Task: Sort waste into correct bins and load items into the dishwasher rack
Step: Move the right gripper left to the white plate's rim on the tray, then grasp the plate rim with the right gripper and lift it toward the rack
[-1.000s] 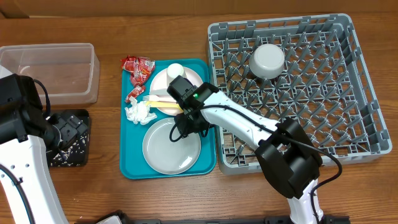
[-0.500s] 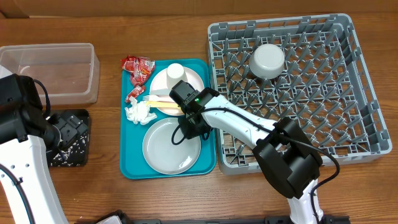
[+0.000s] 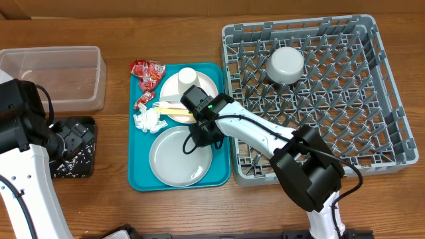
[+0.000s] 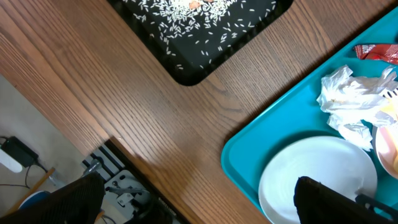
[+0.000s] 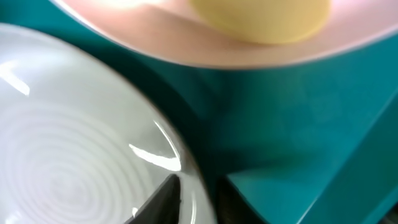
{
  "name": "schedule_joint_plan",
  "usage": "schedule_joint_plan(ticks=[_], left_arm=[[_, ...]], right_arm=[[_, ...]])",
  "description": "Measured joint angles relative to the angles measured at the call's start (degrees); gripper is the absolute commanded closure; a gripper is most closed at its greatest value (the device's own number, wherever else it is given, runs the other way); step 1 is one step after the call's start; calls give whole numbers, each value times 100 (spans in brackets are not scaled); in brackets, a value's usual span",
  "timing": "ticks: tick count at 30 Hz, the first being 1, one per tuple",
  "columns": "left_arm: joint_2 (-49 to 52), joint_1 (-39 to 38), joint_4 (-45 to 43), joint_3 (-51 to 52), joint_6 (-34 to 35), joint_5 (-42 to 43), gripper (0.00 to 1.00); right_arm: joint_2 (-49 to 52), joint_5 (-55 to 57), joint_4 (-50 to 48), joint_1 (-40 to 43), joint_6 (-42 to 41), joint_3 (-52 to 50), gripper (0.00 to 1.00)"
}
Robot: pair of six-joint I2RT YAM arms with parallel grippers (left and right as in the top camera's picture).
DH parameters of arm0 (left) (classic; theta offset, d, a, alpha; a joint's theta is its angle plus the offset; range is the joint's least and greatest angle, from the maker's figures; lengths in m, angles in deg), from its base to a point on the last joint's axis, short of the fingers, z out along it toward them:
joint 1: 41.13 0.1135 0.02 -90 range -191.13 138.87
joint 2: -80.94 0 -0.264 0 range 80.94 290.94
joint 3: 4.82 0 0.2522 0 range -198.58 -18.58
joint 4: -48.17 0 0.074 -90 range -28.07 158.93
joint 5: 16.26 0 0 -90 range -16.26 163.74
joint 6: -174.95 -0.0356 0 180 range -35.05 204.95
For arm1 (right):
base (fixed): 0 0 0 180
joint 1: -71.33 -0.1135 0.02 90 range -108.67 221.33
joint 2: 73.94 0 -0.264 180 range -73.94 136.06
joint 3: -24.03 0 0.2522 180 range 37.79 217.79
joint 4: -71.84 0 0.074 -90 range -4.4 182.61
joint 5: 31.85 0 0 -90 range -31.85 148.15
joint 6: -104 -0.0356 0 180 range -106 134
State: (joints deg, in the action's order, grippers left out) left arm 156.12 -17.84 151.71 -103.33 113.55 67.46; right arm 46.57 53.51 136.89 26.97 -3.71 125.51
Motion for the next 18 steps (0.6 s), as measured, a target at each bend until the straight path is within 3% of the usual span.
schedule_joint_plan(ticks=[9,18], left_arm=[[0,0,0,0,0,0,0],[0,0,0,0,0,2,0]], right_arm=[[0,-122,214,-4,-168,52,96],[15,-107,1652,13,-142,1241,96]])
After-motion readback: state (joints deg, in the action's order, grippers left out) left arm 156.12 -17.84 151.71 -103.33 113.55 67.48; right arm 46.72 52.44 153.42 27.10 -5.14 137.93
